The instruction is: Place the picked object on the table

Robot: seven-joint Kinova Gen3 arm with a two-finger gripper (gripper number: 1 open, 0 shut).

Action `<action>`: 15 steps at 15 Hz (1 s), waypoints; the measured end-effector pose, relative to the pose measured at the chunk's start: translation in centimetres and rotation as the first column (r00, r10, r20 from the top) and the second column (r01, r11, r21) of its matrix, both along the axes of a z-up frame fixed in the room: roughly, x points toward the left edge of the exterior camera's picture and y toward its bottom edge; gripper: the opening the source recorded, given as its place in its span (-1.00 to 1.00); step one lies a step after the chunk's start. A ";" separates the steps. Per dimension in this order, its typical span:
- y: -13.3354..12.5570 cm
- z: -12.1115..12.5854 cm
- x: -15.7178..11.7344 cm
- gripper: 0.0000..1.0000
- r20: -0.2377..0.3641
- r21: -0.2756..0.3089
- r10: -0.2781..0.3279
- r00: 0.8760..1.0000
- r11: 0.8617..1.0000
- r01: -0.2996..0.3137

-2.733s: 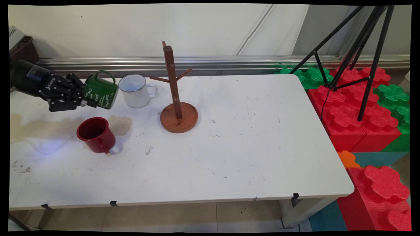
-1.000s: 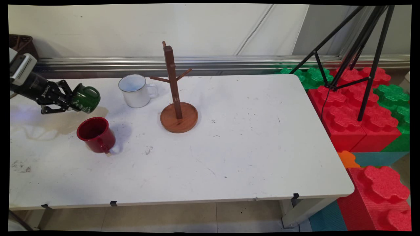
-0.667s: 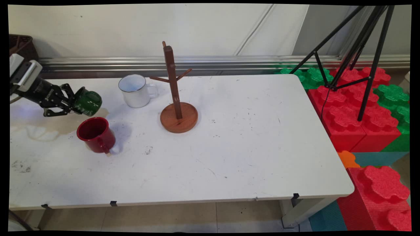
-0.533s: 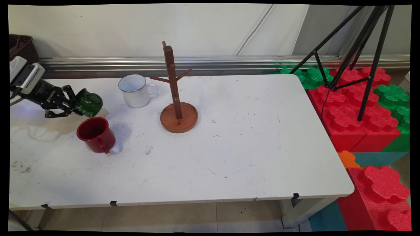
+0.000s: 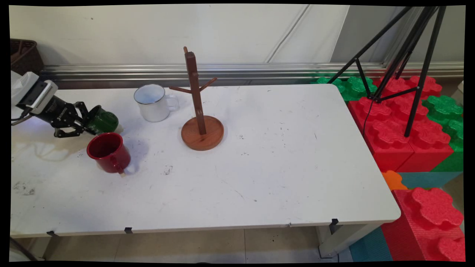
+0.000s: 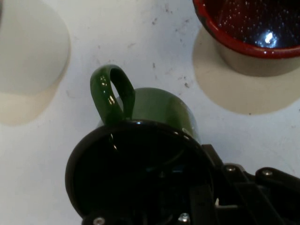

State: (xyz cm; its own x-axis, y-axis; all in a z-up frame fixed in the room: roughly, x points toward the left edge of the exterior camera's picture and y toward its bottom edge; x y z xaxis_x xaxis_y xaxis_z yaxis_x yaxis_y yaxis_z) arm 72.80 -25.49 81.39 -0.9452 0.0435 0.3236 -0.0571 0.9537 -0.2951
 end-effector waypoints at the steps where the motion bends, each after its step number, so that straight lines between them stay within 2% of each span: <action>1: 0.0 -0.1 0.0 -1.00 0.003 0.000 -0.003 1.000 1.000 0.003; 7: -0.4 -0.6 -0.3 -1.00 0.039 -0.010 -0.039 0.998 0.999 0.039; 8: -0.4 -0.5 -0.3 1.00 0.045 -0.013 -0.047 0.998 0.999 0.048; 15: -0.7 -0.1 -0.6 1.00 0.054 -0.030 -0.074 0.996 0.997 0.075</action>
State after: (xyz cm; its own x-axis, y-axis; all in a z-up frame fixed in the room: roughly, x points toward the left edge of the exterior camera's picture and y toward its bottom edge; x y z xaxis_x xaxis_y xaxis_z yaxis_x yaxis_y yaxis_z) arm 72.17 -26.15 81.33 -0.9547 0.1240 0.2704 0.0303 0.9448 -0.3263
